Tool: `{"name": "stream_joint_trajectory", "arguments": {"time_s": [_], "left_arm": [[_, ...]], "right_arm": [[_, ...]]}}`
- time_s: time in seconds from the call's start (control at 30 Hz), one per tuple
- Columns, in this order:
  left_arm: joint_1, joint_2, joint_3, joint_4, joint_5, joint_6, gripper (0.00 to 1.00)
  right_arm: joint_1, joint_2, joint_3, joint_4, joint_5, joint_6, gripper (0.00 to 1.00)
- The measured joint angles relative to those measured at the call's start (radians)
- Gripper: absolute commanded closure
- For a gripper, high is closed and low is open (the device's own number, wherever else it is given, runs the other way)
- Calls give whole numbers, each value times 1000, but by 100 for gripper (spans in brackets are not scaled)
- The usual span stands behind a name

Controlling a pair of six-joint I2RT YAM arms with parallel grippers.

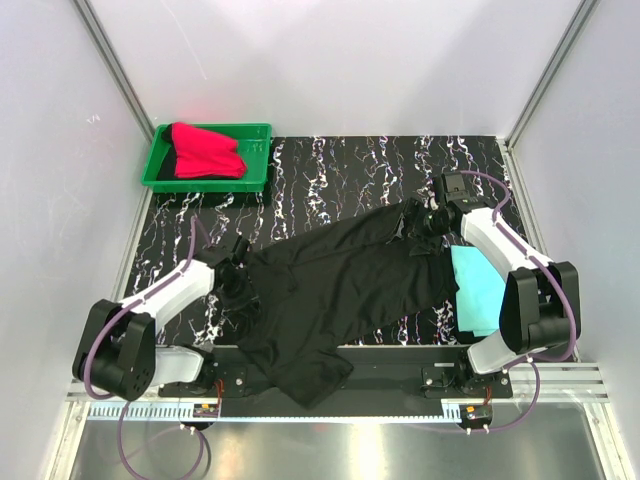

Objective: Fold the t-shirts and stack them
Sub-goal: Flatten the tshirt out

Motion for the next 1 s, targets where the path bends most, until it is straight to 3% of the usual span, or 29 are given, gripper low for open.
{"name": "stream_joint_trajectory", "arguments": {"time_s": [0.33,0.43,0.77,0.9,1.0], "left_arm": [[0,37,5,3,0,4,66],[0,51,5,12,0,6,70],[0,40,9,16,-2,24,100],[0,26,58,-4,-2,41,96],[0,21,76,-3,-3,48,100]], "right_arm": [[0,8,8,0,-1,-5,23],[0,11,8,0,-1,-7,23],[0,50,27,1,1,-8,22],[0,84,54,2,1,-7,21],[0,96,59,5,1,-7,21]]}}
